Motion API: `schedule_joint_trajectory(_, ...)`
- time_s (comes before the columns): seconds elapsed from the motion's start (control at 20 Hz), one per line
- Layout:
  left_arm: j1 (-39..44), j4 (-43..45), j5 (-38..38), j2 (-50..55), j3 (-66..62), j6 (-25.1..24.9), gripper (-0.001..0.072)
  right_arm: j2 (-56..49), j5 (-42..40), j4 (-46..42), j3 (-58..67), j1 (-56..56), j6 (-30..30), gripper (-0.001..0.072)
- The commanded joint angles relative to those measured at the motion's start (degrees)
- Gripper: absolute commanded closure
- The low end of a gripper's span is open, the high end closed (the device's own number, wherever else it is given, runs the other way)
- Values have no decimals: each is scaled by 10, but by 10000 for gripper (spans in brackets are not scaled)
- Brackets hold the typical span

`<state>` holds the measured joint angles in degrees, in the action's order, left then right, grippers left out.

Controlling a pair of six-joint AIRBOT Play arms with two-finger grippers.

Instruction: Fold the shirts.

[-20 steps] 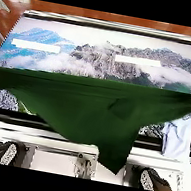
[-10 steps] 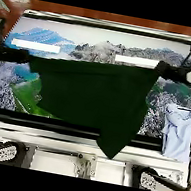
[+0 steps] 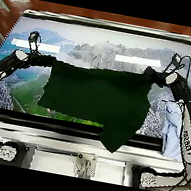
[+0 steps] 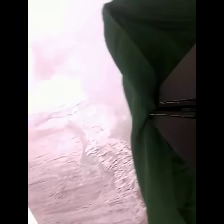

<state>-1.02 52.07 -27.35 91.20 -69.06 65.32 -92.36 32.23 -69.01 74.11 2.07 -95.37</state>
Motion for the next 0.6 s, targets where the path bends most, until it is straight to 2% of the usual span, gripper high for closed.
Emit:
schedule_joint_trajectory(0.0, 5, 2, 6, 21, -3, -2, 670, -7, 69, -9, 0, 10, -5, 660)
schedule_joint_trajectory(0.1, -7, 29, -58, 21, -16, -2, 670, -3, 144, -9, 0, 25, -19, 661)
schedule_joint_trajectory(0.2, -22, 79, -162, 23, -31, 4, 671, -2, 256, -11, 0, 32, -21, 660)
schedule_joint_trajectory(0.25, -28, 108, -207, 26, -36, 27, 671, -5, 291, -17, -2, 31, -21, 661)
schedule_joint_trajectory(0.4, -33, 159, -285, 52, -39, 85, 671, -11, 308, -27, -17, 25, -34, 661)
schedule_joint_trajectory(0.55, -30, 159, -303, 73, -39, 104, 670, -19, 291, -12, -19, 25, -46, 634)
